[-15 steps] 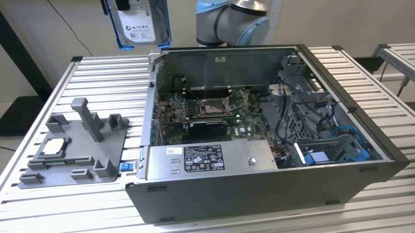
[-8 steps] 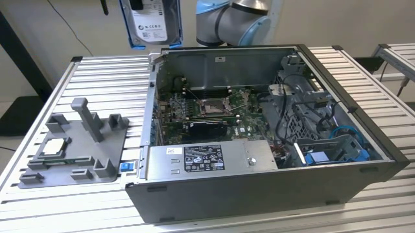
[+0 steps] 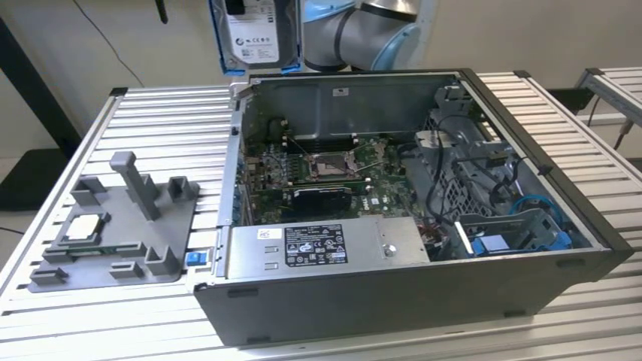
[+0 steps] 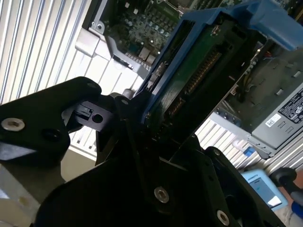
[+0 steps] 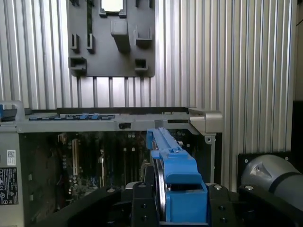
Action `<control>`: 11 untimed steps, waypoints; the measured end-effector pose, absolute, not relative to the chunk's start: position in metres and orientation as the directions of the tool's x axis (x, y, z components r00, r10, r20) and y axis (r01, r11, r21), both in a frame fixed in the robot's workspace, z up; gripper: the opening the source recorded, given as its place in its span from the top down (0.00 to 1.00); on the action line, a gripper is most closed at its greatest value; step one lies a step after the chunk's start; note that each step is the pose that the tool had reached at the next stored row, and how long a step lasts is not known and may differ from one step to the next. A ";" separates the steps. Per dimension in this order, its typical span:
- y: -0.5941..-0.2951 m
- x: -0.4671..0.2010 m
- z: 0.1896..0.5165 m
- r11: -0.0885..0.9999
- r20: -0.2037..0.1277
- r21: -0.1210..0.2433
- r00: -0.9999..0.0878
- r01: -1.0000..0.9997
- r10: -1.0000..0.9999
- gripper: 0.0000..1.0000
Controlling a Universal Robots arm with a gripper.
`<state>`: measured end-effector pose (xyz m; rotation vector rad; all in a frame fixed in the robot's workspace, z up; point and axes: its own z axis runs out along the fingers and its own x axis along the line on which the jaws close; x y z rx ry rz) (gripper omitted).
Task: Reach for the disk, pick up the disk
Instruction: 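Pick up the disk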
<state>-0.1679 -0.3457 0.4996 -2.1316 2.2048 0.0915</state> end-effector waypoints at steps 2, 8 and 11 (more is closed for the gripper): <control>-0.346 -0.162 0.500 0.034 -0.094 -0.008 -0.033 -0.999 -0.995 1.00; -0.346 -0.142 0.500 0.034 -0.094 -0.008 -0.033 -0.999 -0.995 1.00; -0.346 -0.135 0.500 0.034 -0.094 -0.008 -0.033 -0.999 -0.995 1.00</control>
